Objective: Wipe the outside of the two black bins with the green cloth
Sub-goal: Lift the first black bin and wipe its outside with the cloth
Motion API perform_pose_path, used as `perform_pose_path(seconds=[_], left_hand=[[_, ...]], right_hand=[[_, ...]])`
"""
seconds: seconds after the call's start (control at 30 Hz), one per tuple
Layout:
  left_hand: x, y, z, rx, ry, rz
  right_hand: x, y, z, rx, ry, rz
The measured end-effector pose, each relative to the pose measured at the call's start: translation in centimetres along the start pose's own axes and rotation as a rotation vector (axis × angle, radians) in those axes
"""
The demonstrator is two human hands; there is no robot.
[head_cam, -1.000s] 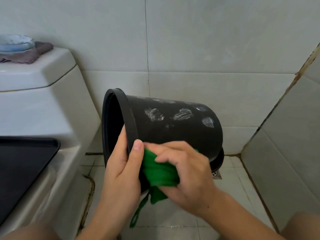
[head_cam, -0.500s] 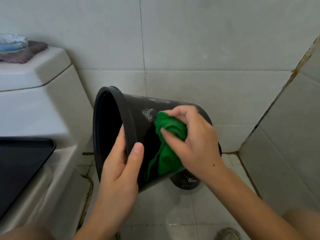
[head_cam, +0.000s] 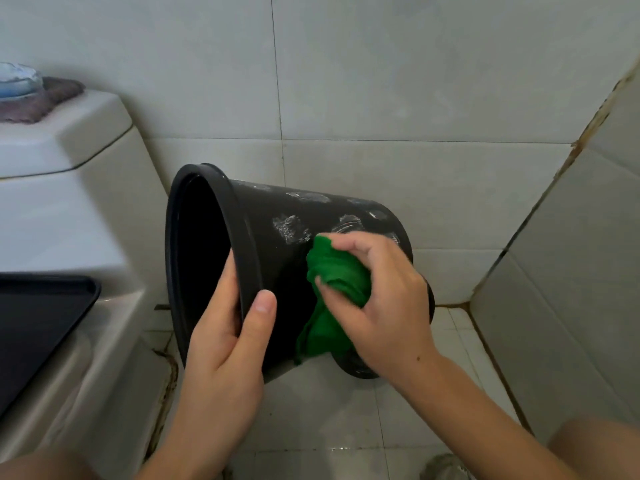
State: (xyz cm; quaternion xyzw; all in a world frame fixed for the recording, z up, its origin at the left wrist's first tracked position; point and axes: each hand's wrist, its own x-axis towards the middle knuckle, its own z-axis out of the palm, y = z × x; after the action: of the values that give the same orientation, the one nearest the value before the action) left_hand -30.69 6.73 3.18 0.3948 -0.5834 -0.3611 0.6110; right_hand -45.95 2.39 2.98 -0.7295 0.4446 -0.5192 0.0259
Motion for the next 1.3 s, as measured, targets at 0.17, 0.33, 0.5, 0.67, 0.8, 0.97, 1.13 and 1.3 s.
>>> perform_pose_path(seconds=[0.17,0.33,0.5,0.67,0.8,0.97,1.13,1.3], left_hand=[[0.3,0.4,-0.1,-0.094,0.009,-0.007],[0.1,1.0,-0.6,-0.123,0.055,0.012],[0.3,1.6,-1.5,-0.109,0.122,-0.011],[0.6,2.5,-2.4,-0.137,0.116,0.016],[0.7,2.7,-2.8,-0.177,0.072,0.013],[0.9,2.8,-3.1,-0.223,0.052,-0.015],[1.2,2.8,-3.2,-0.218,0.008,-0.054],[2.1,3.3,-5.0,-0.176,0.008,-0.115]], right_hand=[[-0.9,0.5,0.1,0.030,0.055,-0.076],[-1.4,0.4,0.2,-0.122,0.109,-0.025],[-0.2,3.1,-1.5,-0.044,0.234,0.166],[2.5,5.5,-4.5,0.231,0.439,0.572],[3.5,6.4,-6.0,0.407,0.329,0.701],[3.5,6.6,-6.9,0.650,0.210,0.776],[3.2,6.6,-7.1,0.639,0.164,0.793],[2.4,6.3,-6.6,0.602,0.161,0.780]])
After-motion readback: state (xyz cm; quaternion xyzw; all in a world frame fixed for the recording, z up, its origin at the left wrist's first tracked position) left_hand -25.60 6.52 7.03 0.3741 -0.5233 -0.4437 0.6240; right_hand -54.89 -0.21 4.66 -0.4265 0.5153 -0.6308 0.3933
